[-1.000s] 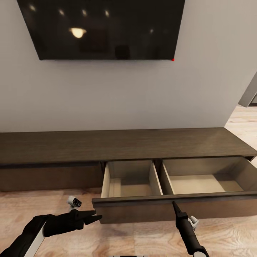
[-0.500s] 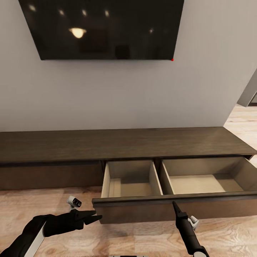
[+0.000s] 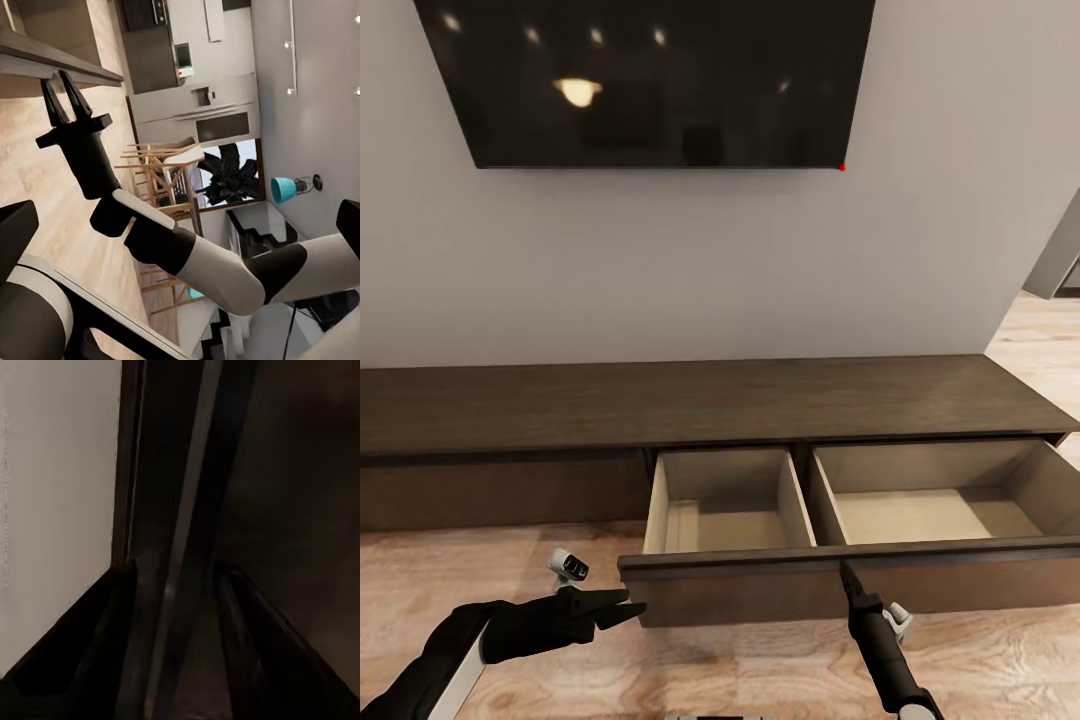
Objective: Place each of the two pumpkins and all three candles from the living room inside a cabinet in the living room (use any cabinet), then make sure every cabinet is closed, and position the cauldron so it is next to a table in the living room.
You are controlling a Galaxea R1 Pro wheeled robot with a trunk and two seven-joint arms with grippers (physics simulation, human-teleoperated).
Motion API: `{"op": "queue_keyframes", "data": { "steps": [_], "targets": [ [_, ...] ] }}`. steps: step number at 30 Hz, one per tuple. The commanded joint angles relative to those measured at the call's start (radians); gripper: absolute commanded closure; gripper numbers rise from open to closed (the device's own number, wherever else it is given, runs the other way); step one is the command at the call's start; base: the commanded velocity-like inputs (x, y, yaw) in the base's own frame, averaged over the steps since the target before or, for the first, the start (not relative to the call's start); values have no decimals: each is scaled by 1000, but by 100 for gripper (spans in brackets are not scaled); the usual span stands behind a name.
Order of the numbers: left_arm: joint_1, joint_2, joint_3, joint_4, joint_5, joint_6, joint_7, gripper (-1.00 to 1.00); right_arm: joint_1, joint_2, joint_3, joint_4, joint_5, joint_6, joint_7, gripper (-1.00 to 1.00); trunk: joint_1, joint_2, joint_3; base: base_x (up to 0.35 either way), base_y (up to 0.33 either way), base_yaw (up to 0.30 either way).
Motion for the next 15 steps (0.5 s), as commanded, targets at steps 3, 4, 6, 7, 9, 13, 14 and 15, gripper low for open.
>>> {"op": "queue_keyframes", "data": {
  "steps": [3, 4, 6, 7, 9, 13, 14, 15],
  "targets": [
    [0, 1, -2, 0, 3, 10, -2, -100, 0, 1, -1, 0, -8, 7, 5, -100, 0, 0, -1, -1, 0, 0],
    [0, 0, -2, 0, 3, 10, -2, -100, 0, 1, -1, 0, -9, 8, 4, -100, 0, 0, -1, 0, 0, 0],
    [0, 1, -2, 0, 3, 10, -2, -100, 0, 1, -1, 0, -9, 8, 4, -100, 0, 0, -1, 0, 0, 0],
    [0, 1, -2, 0, 3, 10, -2, -100, 0, 1, -1, 0, -9, 8, 4, -100, 0, 0, -1, 0, 0, 0],
    [0, 1, -2, 0, 3, 10, -2, -100, 0, 1, -1, 0, -9, 8, 4, -100, 0, 0, -1, 0, 0, 0],
    [0, 0, -2, 0, 3, 11, -2, -100, 0, 1, -1, 0, -9, 10, 4, -100, 0, 0, -1, -29, 0, 0],
    [0, 0, -2, 0, 3, 10, -2, -100, 0, 1, -1, 0, -9, 11, 4, -100, 0, 0, -1, -154, 0, 0],
    [0, 0, -3, 1, 3, 10, -2, -100, 0, 1, -1, 0, -9, 12, 4, -100, 0, 0, -1, -196, 0, 0]
  ]
}}
